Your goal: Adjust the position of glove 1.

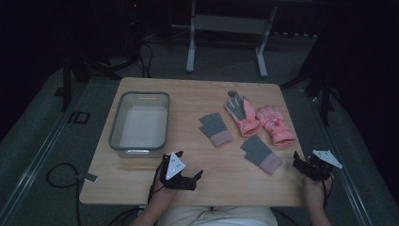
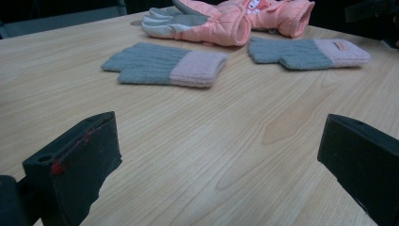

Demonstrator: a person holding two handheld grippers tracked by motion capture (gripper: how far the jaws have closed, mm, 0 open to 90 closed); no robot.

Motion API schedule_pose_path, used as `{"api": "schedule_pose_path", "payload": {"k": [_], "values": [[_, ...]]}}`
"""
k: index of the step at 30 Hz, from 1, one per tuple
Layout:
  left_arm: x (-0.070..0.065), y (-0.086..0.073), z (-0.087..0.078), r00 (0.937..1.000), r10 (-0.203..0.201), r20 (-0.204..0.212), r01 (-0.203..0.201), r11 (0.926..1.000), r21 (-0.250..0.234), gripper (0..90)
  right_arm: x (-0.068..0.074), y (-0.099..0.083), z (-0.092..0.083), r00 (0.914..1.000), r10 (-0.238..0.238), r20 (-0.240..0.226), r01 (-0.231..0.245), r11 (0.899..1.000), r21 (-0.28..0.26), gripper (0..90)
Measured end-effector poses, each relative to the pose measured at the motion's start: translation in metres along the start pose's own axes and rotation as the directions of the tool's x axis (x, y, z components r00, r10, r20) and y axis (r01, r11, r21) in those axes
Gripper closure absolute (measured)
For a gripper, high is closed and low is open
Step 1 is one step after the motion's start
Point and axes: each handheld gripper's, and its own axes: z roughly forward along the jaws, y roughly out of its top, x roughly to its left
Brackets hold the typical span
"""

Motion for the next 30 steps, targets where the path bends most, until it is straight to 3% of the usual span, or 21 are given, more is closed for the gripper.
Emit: {"api": "schedule_pose_path", "payload": {"k": [3, 14, 27, 29, 30], "values": [[0.000, 0.000, 0.000, 1.0000, 0.000, -0.003, 0.000, 1.0000, -0.002, 0.0, 0.001, 0.008, 0.002, 0.9994, 0.009, -0.034, -0.007, 0.999, 0.052, 12.8], [-0.002, 0.000, 0.000, 0.9999, 0.014, -0.007, -0.014, 0.9999, -0.003, 0.0, 0.017, 0.031, -0.003, 0.9915, -0.013, -0.130, 0.025, 0.996, 0.091, 12.9], [-0.002, 0.000, 0.000, 0.9998, 0.019, -0.007, -0.019, 0.9998, -0.004, 0.0, 0.036, 0.062, -0.004, 0.9848, -0.073, -0.157, 0.085, 0.994, 0.066, 12.5], [-0.002, 0.000, 0.000, 0.9998, 0.020, -0.006, -0.020, 0.9998, -0.003, 0.0, 0.039, 0.068, -0.005, 0.9798, -0.085, -0.181, 0.098, 0.993, 0.064, 14.1], [-0.002, 0.000, 0.000, 0.9998, 0.019, -0.006, -0.019, 0.9998, -0.002, 0.0, 0.042, 0.074, -0.005, 0.9721, -0.090, -0.217, 0.109, 0.991, 0.077, 14.1]]}}
